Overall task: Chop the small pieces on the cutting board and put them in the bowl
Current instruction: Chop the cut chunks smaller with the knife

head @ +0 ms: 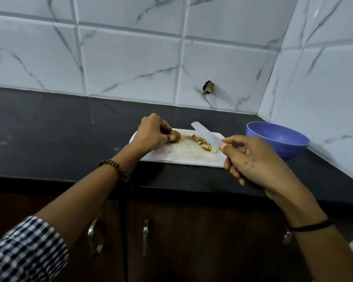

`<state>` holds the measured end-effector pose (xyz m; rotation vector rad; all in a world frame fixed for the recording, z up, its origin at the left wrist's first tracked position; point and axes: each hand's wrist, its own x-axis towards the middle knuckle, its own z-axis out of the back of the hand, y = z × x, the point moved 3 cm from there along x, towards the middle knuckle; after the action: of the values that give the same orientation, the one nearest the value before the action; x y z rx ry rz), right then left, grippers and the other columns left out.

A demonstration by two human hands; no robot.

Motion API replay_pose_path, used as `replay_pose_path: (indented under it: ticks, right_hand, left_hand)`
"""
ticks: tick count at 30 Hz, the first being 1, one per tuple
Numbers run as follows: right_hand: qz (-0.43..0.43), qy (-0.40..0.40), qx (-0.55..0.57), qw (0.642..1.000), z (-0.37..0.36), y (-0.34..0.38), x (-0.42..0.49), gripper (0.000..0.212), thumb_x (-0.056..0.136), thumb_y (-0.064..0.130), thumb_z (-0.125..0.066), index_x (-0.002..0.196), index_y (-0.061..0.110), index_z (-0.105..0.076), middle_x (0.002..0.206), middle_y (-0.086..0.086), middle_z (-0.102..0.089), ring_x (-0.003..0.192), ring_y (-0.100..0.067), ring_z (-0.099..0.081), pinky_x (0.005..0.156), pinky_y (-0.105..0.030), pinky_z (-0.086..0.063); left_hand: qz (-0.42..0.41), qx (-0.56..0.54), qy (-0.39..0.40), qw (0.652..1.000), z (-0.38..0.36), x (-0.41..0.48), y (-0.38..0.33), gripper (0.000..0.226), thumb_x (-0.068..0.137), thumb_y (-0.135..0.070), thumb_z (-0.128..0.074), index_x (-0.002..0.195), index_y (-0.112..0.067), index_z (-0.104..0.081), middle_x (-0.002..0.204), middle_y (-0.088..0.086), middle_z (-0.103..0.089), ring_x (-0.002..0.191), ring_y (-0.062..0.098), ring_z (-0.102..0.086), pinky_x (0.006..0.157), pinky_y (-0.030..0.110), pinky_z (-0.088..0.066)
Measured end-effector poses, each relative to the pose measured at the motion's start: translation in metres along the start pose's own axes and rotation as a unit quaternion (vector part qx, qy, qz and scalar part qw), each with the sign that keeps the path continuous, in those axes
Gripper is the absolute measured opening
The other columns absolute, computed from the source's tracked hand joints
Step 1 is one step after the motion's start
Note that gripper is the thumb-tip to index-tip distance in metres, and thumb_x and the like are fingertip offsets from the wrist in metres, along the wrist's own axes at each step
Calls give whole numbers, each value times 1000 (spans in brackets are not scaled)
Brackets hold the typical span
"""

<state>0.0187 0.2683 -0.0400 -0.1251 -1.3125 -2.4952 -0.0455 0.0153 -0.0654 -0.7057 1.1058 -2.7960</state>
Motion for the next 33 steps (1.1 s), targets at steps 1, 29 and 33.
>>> replay_pose_path:
  ticks: [1,29,33]
  right_hand:
    - [21,-16,-21,999,-4,3,4,18,98,32,-56,112,28,-66,67,-3,-70,46,-14,-58,43,-27,-48]
    - [104,14,-280,954,-70,37,63,37,100,18,-46,64,15,-35,74,-5,-47,51,-14,-37,43,-24,-27]
    - [91,28,-259,961,-67,40,60,27,100,21,-45,78,7,-53,72,-5,-49,47,-16,-41,41,-24,-32]
  left_hand:
    - [2,0,1,1000,0,0,1,26,77,-30,-83,96,-13,-78,94,1,-74,91,14,-68,83,30,-57]
    - [-50,9,-3,999,-5,4,-8,8,78,-12,-81,85,-9,-80,77,6,-75,78,18,-71,75,41,-59]
    - [-57,16,-10,998,-7,4,-8,6,77,-8,-80,83,-7,-79,76,5,-74,76,18,-71,74,41,-60]
